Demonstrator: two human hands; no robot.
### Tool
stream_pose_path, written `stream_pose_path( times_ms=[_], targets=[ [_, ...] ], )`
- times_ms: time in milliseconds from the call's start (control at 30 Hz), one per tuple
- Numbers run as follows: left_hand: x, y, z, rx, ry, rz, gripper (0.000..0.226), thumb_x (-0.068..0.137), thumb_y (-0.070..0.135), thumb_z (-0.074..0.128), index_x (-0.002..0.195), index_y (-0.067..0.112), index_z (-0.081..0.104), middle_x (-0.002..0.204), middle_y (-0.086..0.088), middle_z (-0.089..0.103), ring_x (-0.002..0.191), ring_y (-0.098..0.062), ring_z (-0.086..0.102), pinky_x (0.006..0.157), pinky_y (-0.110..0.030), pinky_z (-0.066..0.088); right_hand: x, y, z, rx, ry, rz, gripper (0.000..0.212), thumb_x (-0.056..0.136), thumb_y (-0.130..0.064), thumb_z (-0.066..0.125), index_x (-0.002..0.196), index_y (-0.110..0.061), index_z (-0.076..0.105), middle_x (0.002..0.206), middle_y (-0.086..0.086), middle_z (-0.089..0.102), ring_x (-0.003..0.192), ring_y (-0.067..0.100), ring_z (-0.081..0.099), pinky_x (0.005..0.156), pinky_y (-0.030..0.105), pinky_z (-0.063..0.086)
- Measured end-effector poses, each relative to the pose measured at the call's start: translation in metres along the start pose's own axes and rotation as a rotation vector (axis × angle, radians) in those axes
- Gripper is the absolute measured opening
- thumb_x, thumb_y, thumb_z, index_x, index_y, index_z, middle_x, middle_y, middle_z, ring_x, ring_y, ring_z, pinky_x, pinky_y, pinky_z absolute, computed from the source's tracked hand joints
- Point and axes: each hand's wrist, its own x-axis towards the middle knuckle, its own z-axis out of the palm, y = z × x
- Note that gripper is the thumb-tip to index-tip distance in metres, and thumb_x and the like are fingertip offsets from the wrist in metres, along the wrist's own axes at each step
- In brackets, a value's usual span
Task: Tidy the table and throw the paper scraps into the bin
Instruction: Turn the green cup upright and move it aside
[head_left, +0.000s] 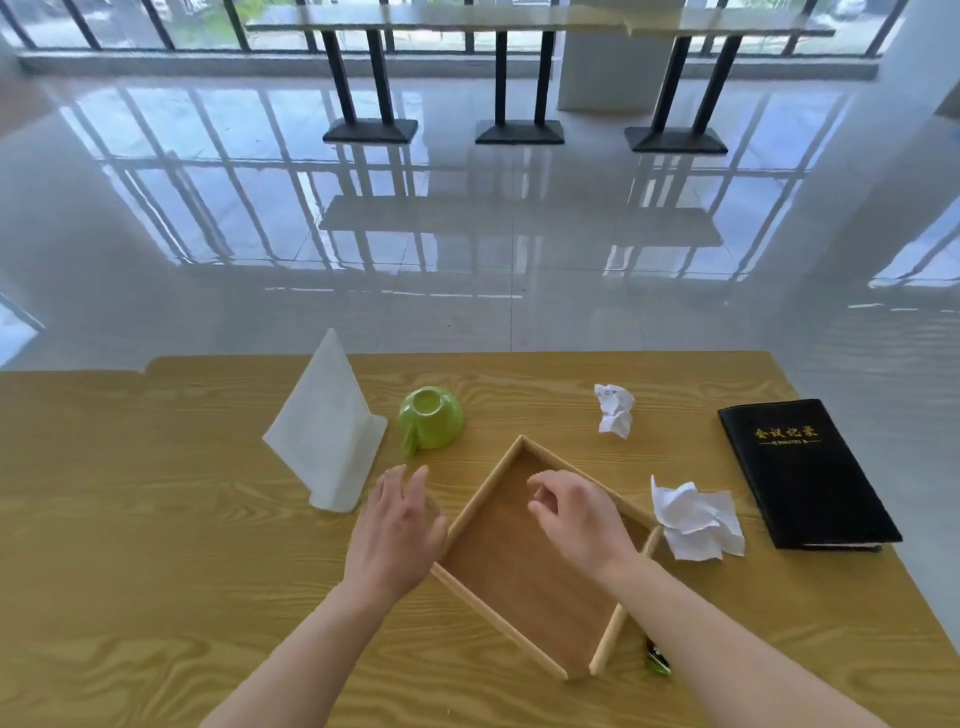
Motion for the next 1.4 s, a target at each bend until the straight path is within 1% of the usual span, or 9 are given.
stream_pose_path(
  times_ms=[333, 633, 833, 1000, 1067, 1133, 1267, 1333, 1400],
  targets=[
    [0.079, -0.031, 0.002, -0.178, -0.086, -0.194, 0.04, 0.095, 0.038, 0.052, 0.125, 0.013, 0.046, 0.116, -0.009, 0.056, 0.105, -0.025, 0.056, 0.085, -0.033, 0.042, 0.111, -0.07, 0.058, 0.023, -0.063, 0.149, 0.042, 0.09, -0.02, 0.067, 0.131, -0.015, 0.059, 0.117, 0.004, 0.067, 0.108, 0.021, 0.063, 0.095, 0.036, 0.05],
    [0.133, -0.028, 0.017, -0.22, -0.003, -0.332, 0.031, 0.089, 0.029, 0.066, 0.112, 0.012, 0.054, 0.104, -0.008, 0.064, 0.097, -0.026, 0.062, 0.079, -0.035, 0.047, 0.174, -0.056, 0.087, 0.043, -0.206, 0.135, 0.064, 0.091, -0.013, 0.064, 0.149, -0.017, 0.036, 0.152, 0.004, 0.042, 0.142, 0.022, 0.036, 0.118, 0.039, 0.029],
    [0.136, -0.029, 0.025, -0.233, 0.128, -0.364, 0.022, 0.086, 0.014, 0.063, 0.109, 0.013, 0.06, 0.088, -0.007, 0.069, 0.081, -0.026, 0.064, 0.07, -0.034, 0.049, 0.178, -0.043, 0.089, 0.01, -0.295, 0.101, 0.066, 0.092, -0.014, 0.063, 0.151, -0.019, 0.034, 0.156, 0.003, 0.038, 0.145, 0.022, 0.031, 0.12, 0.04, 0.026],
    [0.134, -0.027, 0.018, -0.301, 0.219, -0.321, 0.014, 0.082, 0.012, 0.065, 0.092, 0.015, 0.073, 0.072, -0.004, 0.07, 0.065, -0.022, 0.06, 0.06, -0.03, 0.042, 0.177, -0.041, 0.067, 0.122, -0.181, 0.035, 0.057, 0.087, -0.016, 0.07, 0.14, -0.017, 0.05, 0.141, 0.003, 0.054, 0.132, 0.02, 0.047, 0.111, 0.032, 0.035],
    [0.129, -0.024, 0.009, -0.508, 0.202, -0.368, 0.018, 0.08, 0.01, 0.065, 0.083, 0.023, 0.076, 0.062, 0.001, 0.07, 0.058, -0.018, 0.063, 0.057, -0.03, 0.049, 0.175, -0.042, 0.052, 0.177, -0.134, -0.005, 0.052, 0.088, -0.02, 0.07, 0.137, -0.015, 0.054, 0.138, 0.001, 0.057, 0.129, 0.017, 0.049, 0.105, 0.024, 0.034],
    [0.123, -0.019, -0.001, -0.897, 0.092, -0.472, 0.022, 0.08, 0.007, 0.065, 0.074, 0.024, 0.077, 0.062, -0.002, 0.072, 0.059, -0.022, 0.07, 0.059, -0.035, 0.059, 0.172, -0.043, 0.038, 0.236, -0.129, -0.015, 0.052, 0.091, -0.03, 0.068, 0.139, -0.017, 0.053, 0.141, -0.001, 0.055, 0.132, 0.014, 0.047, 0.108, 0.027, 0.035],
    [0.102, -0.017, -0.017, -1.354, -0.074, -0.628, 0.01, 0.086, 0.0, 0.067, 0.086, 0.005, 0.076, 0.076, -0.023, 0.073, 0.067, -0.033, 0.072, 0.06, -0.035, 0.06, 0.159, -0.04, 0.022, 0.382, -0.2, 0.072, 0.065, 0.089, -0.055, 0.058, 0.146, -0.027, 0.044, 0.147, -0.007, 0.047, 0.136, 0.01, 0.04, 0.113, 0.038, 0.034],
    [0.089, -0.021, -0.023, -1.483, -0.157, -0.656, 0.011, 0.089, -0.001, 0.064, 0.098, -0.004, 0.07, 0.079, -0.028, 0.071, 0.069, -0.034, 0.071, 0.059, -0.034, 0.059, 0.148, -0.038, 0.025, 0.489, -0.222, 0.143, 0.05, 0.092, -0.052, 0.057, 0.139, -0.035, 0.051, 0.14, -0.006, 0.056, 0.13, 0.011, 0.048, 0.109, 0.039, 0.04],
    [0.075, -0.029, -0.026, -1.532, -0.242, -0.652, 0.015, 0.091, -0.001, 0.062, 0.104, -0.007, 0.067, 0.083, -0.031, 0.07, 0.071, -0.034, 0.071, 0.059, -0.034, 0.059, 0.135, -0.039, 0.031, 0.605, -0.225, 0.215, 0.023, 0.1, -0.031, 0.053, 0.118, -0.043, 0.062, 0.123, 0.0, 0.067, 0.114, 0.018, 0.062, 0.095, 0.047, 0.054]
  ],
)
